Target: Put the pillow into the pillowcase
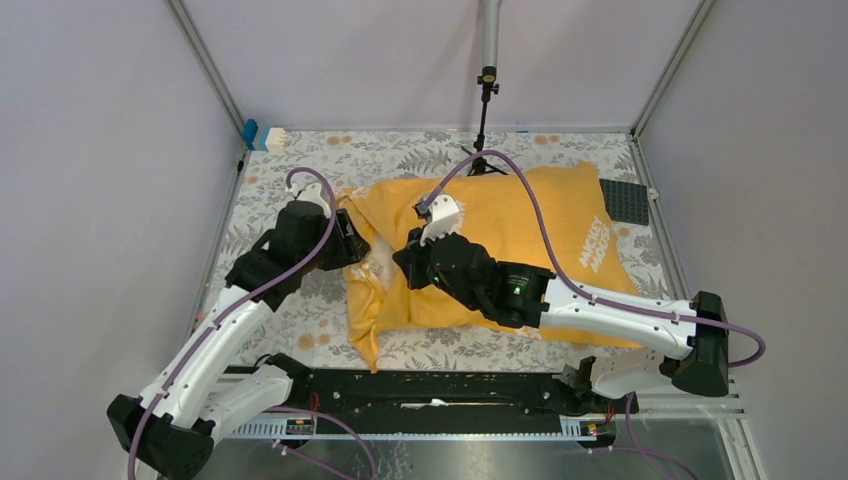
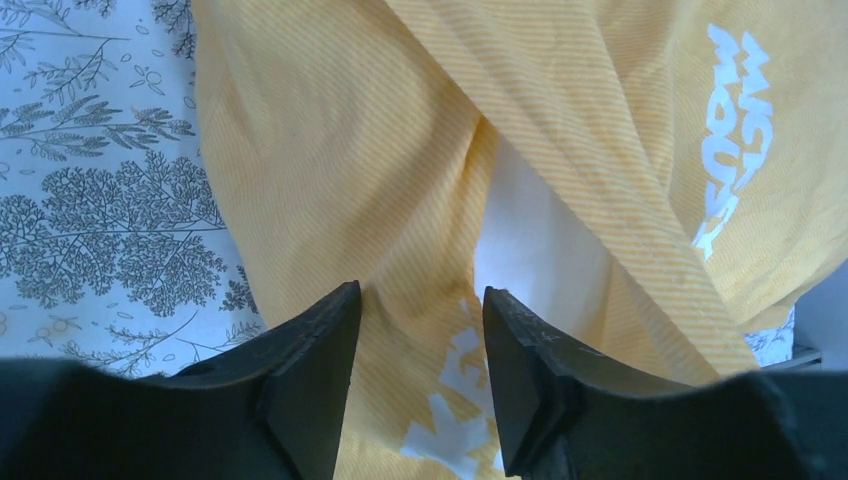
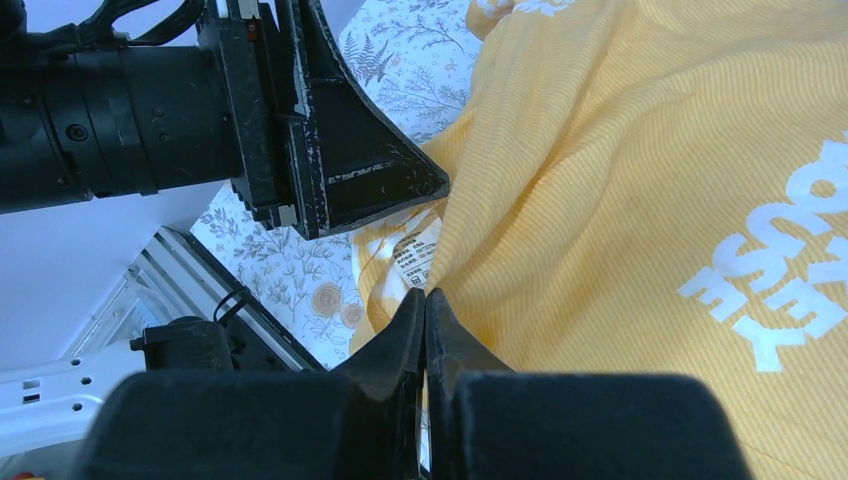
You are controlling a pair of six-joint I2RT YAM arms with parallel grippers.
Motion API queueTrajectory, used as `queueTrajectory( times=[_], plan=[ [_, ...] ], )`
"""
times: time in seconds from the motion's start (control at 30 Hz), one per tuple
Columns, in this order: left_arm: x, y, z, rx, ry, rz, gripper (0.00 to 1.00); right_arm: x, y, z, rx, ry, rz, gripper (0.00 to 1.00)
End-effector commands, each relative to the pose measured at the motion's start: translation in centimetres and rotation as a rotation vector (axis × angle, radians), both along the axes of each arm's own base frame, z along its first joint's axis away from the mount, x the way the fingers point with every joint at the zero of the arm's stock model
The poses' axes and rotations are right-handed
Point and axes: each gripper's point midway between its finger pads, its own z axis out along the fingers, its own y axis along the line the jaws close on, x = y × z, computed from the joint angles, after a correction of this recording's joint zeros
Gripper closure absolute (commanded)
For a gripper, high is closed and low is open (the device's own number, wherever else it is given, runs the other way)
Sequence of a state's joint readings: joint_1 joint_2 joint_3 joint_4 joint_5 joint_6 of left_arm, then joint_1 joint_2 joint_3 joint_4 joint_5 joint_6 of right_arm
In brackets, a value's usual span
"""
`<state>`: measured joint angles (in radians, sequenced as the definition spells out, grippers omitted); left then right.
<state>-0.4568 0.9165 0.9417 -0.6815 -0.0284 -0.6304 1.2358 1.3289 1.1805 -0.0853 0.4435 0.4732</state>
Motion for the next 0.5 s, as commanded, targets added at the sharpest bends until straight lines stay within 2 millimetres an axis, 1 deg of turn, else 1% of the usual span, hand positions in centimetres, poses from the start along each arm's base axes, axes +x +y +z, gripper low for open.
queueTrajectory(
  times=[0.0,0.13,0.2,0.27,0.3,0.33,0.37,0.4,0.43,0.47],
  plan=[
    [1.1,-1.0,0.8,0.000,-0.065,-0.046,0.45,0.6,0.8,2.3,0.066,-0.013,-0.014,1.00],
    [0.9,-1.8,-1.0,0.007,-0.027,-0.068,0.41,0.7,0.9,2.3,0.065,-0.017,-0.016,1.00],
    [0.9,-1.9,-1.4,0.008,-0.023,-0.068,0.43,0.8,1.0,2.4,0.064,-0.020,-0.017,1.00],
    [1.0,-1.8,-1.5,0.014,-0.020,-0.063,0.52,0.8,0.9,2.3,0.061,-0.021,-0.018,1.00],
    [1.0,-1.9,-1.4,0.012,-0.020,-0.066,0.60,0.8,0.9,2.4,0.061,-0.023,-0.018,1.00],
    [1.0,-2.0,-1.0,0.007,-0.023,-0.069,0.70,0.8,1.0,2.4,0.062,-0.023,-0.018,1.00],
    [1.0,-2.1,-0.4,0.001,-0.029,-0.072,0.79,0.8,1.0,2.4,0.059,-0.024,-0.016,1.00],
    [0.9,-2.2,0.4,-0.005,-0.041,-0.070,0.85,0.9,1.0,2.5,0.060,-0.026,-0.018,1.00],
    [0.8,-2.1,1.4,-0.009,-0.056,-0.063,0.88,0.9,1.0,2.5,0.057,-0.030,-0.017,1.00],
    [0.7,-1.9,2.5,-0.011,-0.074,-0.054,0.90,0.9,1.0,2.5,0.053,-0.030,-0.017,1.00]
  ],
)
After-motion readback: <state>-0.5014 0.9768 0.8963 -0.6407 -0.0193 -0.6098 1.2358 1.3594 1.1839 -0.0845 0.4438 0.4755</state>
